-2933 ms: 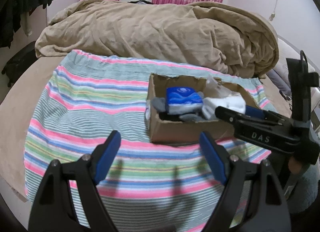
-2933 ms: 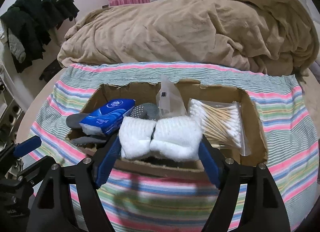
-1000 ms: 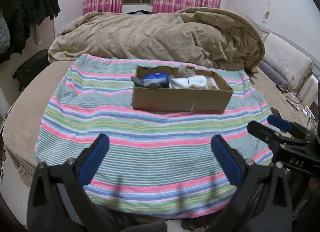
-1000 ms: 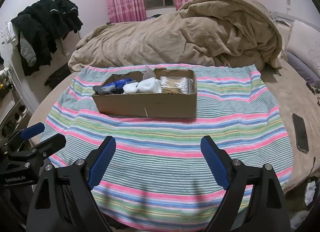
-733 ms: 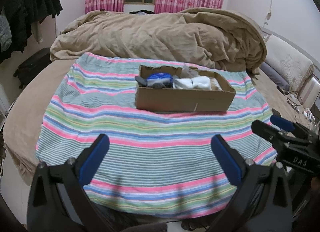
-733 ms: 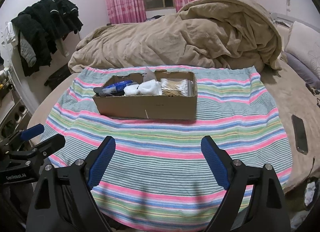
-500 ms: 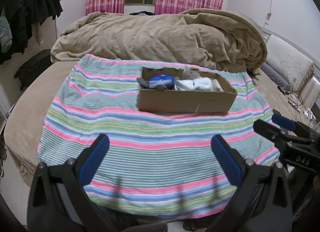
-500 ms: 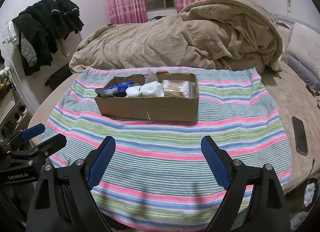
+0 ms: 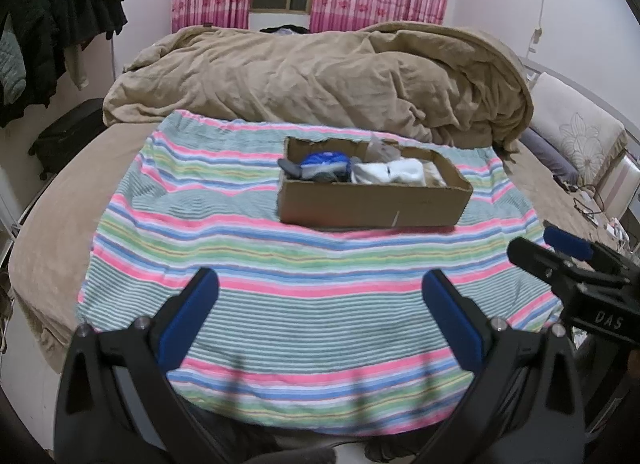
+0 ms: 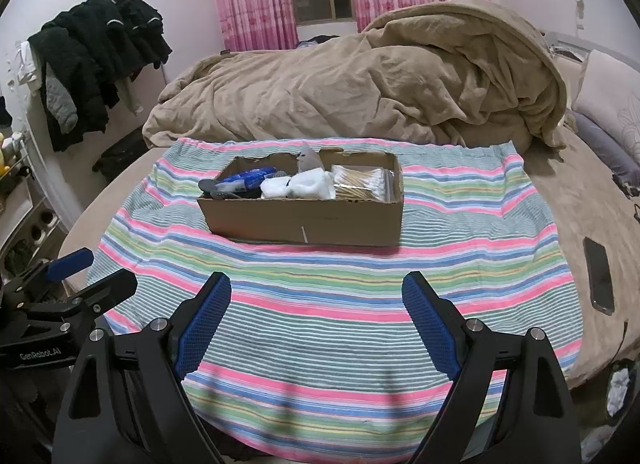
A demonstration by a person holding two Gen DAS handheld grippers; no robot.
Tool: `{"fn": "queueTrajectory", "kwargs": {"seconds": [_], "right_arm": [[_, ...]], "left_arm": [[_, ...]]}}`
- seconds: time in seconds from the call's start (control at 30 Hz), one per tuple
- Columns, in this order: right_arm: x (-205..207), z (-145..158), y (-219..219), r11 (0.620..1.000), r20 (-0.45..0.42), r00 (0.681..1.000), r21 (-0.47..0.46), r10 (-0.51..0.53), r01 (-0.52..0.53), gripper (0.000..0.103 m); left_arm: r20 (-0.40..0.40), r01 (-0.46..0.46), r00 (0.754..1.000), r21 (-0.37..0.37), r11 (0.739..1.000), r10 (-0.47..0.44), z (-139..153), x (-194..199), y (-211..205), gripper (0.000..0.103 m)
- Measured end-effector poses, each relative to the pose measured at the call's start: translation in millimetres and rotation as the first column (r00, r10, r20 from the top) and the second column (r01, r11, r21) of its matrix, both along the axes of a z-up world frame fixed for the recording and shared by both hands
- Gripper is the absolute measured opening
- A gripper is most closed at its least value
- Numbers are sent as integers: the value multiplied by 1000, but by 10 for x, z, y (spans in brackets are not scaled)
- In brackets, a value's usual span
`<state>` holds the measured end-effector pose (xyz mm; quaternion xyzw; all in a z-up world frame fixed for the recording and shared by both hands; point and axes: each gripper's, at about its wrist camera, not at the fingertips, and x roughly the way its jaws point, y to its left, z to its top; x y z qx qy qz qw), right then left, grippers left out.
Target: Organize objects
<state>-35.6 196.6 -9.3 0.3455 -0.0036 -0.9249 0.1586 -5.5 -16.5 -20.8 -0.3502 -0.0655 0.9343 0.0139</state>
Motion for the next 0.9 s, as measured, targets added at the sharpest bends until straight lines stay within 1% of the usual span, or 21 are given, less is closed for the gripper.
{"fn": "queueTrajectory", "kwargs": {"seconds": [0.9], "right_arm": [[-47, -7, -11, 1000, 7, 1000, -8, 1, -1, 90]], "left_arm": [[8, 2, 1000, 10, 1000, -2, 0, -83, -34, 102]]}}
